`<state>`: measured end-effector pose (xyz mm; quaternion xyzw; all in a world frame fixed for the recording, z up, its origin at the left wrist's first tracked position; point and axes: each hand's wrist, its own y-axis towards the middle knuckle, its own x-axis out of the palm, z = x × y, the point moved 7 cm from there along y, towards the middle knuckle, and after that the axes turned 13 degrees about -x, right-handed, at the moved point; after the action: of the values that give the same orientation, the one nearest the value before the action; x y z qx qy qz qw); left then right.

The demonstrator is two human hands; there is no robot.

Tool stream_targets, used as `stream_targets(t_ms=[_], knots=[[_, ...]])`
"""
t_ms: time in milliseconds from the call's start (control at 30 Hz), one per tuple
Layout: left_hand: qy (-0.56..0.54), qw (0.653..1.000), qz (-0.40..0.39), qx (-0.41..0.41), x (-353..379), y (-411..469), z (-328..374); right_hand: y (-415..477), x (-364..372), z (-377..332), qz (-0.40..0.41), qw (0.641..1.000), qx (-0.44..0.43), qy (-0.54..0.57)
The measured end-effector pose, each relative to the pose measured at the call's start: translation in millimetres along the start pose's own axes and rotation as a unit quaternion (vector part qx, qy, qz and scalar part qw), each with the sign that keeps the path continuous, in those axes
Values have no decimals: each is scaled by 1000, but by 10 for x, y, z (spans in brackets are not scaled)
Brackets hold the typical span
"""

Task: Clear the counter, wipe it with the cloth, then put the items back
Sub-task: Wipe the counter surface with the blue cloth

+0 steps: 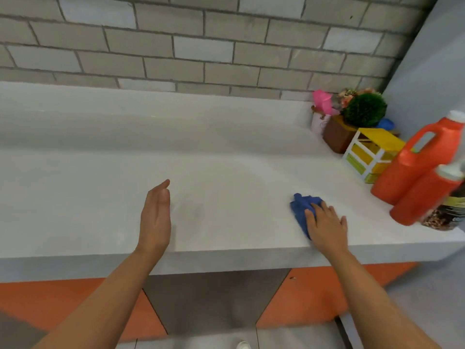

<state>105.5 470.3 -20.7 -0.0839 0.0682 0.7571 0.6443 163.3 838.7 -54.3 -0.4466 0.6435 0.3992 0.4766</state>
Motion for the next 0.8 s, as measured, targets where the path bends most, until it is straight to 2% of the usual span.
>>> stream_targets(t_ms=[100, 167, 200, 267, 367, 433, 500, 567, 700, 800], knots=[[7, 1000, -12, 6, 159, 78, 66, 273, -55, 368, 23, 991, 132, -26], [11, 1000, -17, 8, 250, 150, 105, 468, 53, 75, -1, 989, 146, -33], [12, 1000, -19, 9, 298, 193, 122, 560, 145, -220, -13, 993, 113, -31], [12, 1000, -20, 9, 397, 296, 147, 646, 375, -989, -36, 999, -6, -19], [-8, 1000, -21, -5, 523, 472, 131, 543, 619, -1986, -82, 979, -185, 21], [-8, 1000, -19, -10, 574, 597, 109, 583, 631, -2139, -87, 966, -241, 33], [2, 1000, -10, -5, 589, 721, 93, 793, 562, -1916, -62, 965, -254, 27], [14, 1000, -2, -2, 609, 843, 95, 1126, 473, -1403, -41, 977, -211, 3], [10, 1000, 5, -6, 688, 1099, 147, 1827, 243, -107, -6, 998, -48, -37], [23, 1000, 7, -1, 763, 1275, 191, 2271, 144, 394, -2, 998, 55, -40]])
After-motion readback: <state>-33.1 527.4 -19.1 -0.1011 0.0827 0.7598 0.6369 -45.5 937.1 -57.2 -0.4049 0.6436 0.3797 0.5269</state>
